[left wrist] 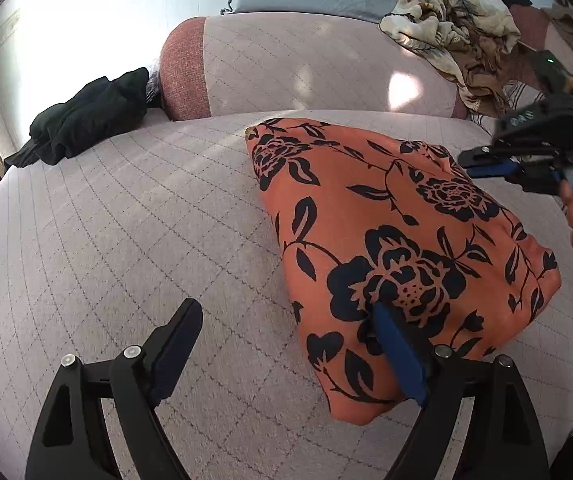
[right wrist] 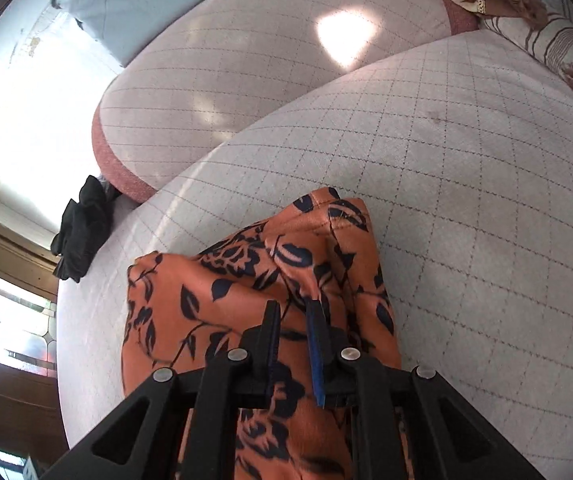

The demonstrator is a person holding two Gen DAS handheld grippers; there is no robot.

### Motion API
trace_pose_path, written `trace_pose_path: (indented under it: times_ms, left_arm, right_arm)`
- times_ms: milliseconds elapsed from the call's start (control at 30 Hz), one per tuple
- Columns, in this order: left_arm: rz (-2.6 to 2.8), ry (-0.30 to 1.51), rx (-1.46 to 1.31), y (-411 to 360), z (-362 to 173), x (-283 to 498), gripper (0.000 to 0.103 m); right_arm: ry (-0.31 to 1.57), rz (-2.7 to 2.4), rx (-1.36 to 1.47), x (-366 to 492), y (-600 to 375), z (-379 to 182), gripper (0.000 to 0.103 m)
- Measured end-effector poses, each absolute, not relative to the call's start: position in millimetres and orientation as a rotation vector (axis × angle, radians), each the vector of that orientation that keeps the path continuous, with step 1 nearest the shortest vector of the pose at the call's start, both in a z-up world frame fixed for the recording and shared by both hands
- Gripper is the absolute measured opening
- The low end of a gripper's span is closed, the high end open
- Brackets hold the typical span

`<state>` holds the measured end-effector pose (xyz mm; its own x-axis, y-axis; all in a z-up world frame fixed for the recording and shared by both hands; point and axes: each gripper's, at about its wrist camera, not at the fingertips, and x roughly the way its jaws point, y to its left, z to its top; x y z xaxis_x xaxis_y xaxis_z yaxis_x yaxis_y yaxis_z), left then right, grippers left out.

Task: Fold small clothes

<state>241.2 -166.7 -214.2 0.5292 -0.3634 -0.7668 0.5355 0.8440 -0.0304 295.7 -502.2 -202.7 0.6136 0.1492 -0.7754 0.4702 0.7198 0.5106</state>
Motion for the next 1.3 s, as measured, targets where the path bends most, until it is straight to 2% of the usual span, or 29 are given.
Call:
trace_pose_path:
  times_ms: [133, 267, 867, 1300]
  left_arm:
    - [-0.515, 0.827, 0.203, -164.0, -209.2, 239.4, 0.087]
    - [-0.498, 0.818, 0.204, -163.4, -209.0, 240.2, 0.088]
    - [-0.486, 0.816, 0.196, -170.6, -215.2, 244.1, 0.095]
    - [-0.461, 0.819, 0.223, -172.5, -214.3, 238.6, 0.095]
  right_arm:
    - [0.911, -0.173, 0.757, 247.4, -474.7, -193.1, 0.017]
    - [0.932, -0.178, 0.701, 223.4, -444.9, -213.5, 0.018]
    - [0.918, -0.091, 0.653, 224.3, -448.9, -224.5, 0.018]
    - [0.921, -0.093, 0.58, 225.1, -441.8, -222.1, 0.018]
